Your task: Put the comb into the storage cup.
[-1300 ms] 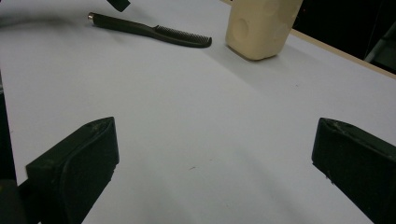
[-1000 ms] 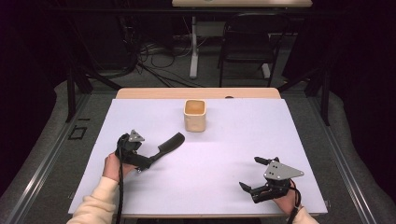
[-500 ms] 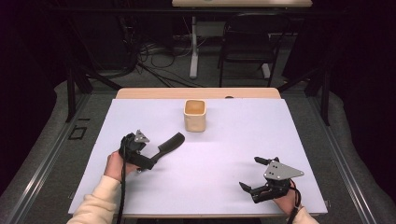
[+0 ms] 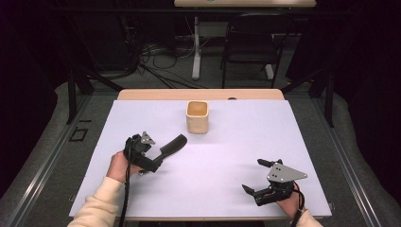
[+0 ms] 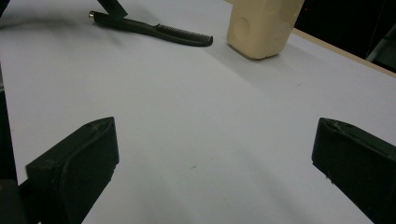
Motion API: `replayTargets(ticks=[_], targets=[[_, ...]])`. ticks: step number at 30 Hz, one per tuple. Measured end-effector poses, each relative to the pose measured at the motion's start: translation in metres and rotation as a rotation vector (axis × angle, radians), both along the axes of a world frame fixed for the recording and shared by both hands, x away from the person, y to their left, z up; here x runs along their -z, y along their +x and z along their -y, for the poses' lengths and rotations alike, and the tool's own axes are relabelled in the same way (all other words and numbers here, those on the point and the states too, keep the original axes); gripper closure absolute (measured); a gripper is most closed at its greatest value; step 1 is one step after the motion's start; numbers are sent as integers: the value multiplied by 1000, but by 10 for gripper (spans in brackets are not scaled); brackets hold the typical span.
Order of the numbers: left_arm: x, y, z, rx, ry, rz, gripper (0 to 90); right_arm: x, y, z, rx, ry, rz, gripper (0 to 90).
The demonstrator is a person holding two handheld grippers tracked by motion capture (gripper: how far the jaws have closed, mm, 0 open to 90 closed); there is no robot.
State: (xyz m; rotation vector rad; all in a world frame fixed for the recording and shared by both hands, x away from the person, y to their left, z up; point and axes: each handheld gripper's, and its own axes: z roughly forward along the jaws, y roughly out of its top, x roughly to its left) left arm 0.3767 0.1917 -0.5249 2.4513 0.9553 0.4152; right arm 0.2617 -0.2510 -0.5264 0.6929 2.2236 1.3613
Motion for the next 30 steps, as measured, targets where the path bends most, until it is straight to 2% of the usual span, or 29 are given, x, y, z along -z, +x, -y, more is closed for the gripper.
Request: replayTargets(ticks=[10, 18, 20, 26, 30], targets=[[-3, 5, 9, 23, 35, -27, 2, 0, 0, 0, -3, -3, 2, 1], [-2, 7, 16, 44, 82, -49, 11, 0, 0, -1, -7, -3, 2, 1], [-2, 6, 18, 47, 84, -46, 42, 0, 0, -1, -6, -4, 0, 1], [2, 5, 24, 73, 131, -56, 172, 0, 0, -1, -8, -5, -1, 1], [4, 6, 26, 73, 152, -65, 319, 0, 0, -1, -11, -10, 1, 1]])
